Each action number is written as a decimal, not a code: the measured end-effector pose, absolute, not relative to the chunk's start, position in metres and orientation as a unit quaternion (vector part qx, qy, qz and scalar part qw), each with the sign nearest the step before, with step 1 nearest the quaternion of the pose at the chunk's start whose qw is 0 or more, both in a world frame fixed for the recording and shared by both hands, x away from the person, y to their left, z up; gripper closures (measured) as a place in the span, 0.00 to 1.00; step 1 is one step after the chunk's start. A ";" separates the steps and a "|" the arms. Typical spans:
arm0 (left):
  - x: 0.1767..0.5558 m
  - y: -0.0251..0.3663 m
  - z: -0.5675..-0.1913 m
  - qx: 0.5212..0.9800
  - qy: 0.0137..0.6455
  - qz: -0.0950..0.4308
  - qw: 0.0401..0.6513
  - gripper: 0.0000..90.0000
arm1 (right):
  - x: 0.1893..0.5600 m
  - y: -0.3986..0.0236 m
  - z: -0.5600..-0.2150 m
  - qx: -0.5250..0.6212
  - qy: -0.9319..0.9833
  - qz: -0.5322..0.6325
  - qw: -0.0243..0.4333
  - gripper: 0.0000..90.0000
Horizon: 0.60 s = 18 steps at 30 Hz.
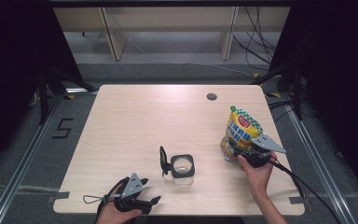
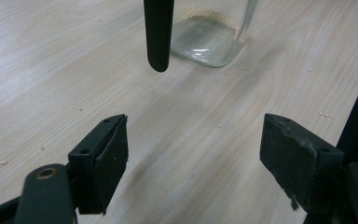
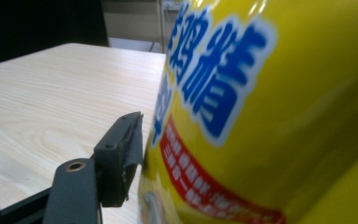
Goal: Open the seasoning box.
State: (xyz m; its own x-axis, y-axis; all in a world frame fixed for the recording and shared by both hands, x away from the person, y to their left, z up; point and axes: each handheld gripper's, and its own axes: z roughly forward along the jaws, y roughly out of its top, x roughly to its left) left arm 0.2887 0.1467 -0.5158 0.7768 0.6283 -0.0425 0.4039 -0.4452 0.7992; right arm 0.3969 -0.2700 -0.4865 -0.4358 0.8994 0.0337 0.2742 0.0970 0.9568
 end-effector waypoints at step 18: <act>0.289 0.145 -0.517 0.845 0.306 0.130 0.420 0.26 | 0.404 -0.266 -0.494 0.407 0.685 0.500 0.340 0.39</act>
